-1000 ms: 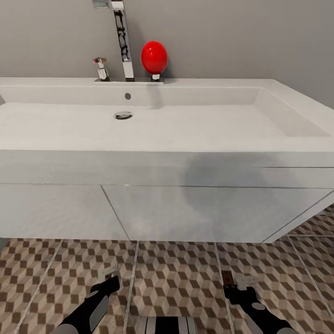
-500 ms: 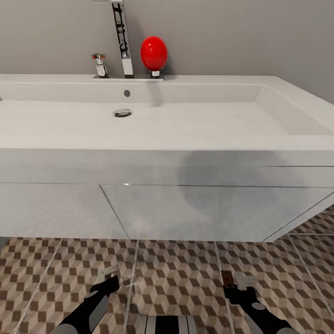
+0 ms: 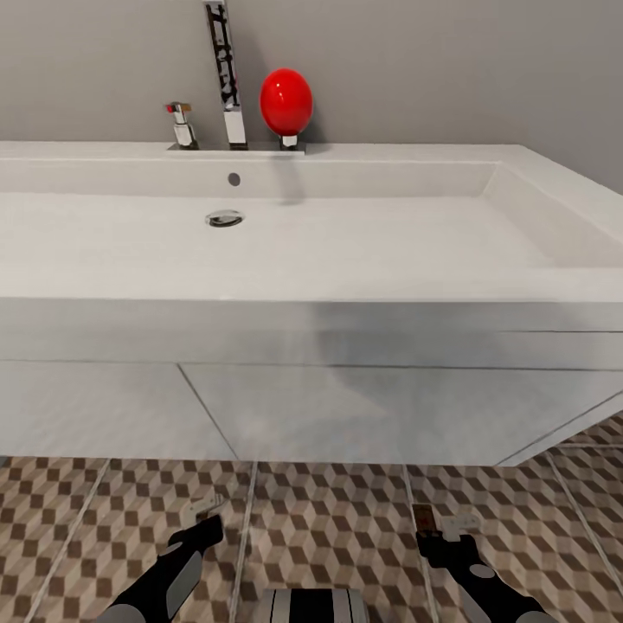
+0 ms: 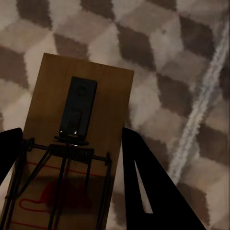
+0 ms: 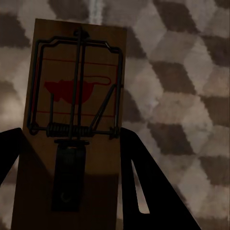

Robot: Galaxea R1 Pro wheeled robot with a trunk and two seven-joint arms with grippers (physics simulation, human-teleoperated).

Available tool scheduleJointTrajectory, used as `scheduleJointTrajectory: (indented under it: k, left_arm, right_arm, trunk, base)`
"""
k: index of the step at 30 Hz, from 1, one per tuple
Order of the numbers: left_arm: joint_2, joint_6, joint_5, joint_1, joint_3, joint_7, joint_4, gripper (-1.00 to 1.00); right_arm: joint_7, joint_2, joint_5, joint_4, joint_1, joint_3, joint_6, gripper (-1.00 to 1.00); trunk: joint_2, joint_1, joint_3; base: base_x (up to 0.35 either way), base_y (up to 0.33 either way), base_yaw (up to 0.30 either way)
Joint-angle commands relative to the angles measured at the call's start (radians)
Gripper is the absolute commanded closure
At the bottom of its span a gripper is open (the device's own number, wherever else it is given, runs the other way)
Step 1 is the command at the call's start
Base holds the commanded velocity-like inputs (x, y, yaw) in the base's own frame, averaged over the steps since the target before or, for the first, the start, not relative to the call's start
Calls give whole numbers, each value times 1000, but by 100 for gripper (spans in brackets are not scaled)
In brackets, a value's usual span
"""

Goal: Take the four mousetraps from the cabinet in the bathroom and place them on the bathroom floor. Make sure all four end up on the same floor surface, and ensure that at least two of them are either under or directly next to the same bathroom sink.

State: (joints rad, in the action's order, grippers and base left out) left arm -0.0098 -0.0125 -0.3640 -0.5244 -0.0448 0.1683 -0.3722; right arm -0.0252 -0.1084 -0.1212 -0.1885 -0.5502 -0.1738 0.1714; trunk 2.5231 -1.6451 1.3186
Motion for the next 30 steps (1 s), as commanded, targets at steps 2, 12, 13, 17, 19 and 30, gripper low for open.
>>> scheduleJointTrajectory:
  k: [2,12,13,17,19,30]
  left_arm:
    - [1,-2,-4,0,-4,2,-1,100]
    - [-2,-2,-3,0,-6,1,-1,100]
    - [-3,-2,-4,0,-6,0,-1,100]
    - [3,-1,-5,0,-5,-1,-1,100]
    - [5,-1,-5,0,-4,-1,-1,100]
    - [3,-1,-4,0,-4,-1,-1,100]
  right_arm:
    - [1,0,-14,1,0,-8,3,100]
    - [1,0,-14,0,0,-8,3,100]
    - [1,0,-14,0,0,-8,3,100]
    - [1,0,-14,0,0,-7,3,100]
    - [1,0,-14,0,0,-7,3,100]
    - [1,0,-14,1,0,-7,3,100]
  trunk:
    - [0,0,1]
    - [0,0,1]
    - [0,0,1]
    - [0,0,1]
    - [0,0,1]
    - [0,0,1]
  base:
    - [29,0,0]
    - [5,0,0]
    - [0,0,0]
    - [0,0,0]
    - [0,0,0]
    - [0,0,0]
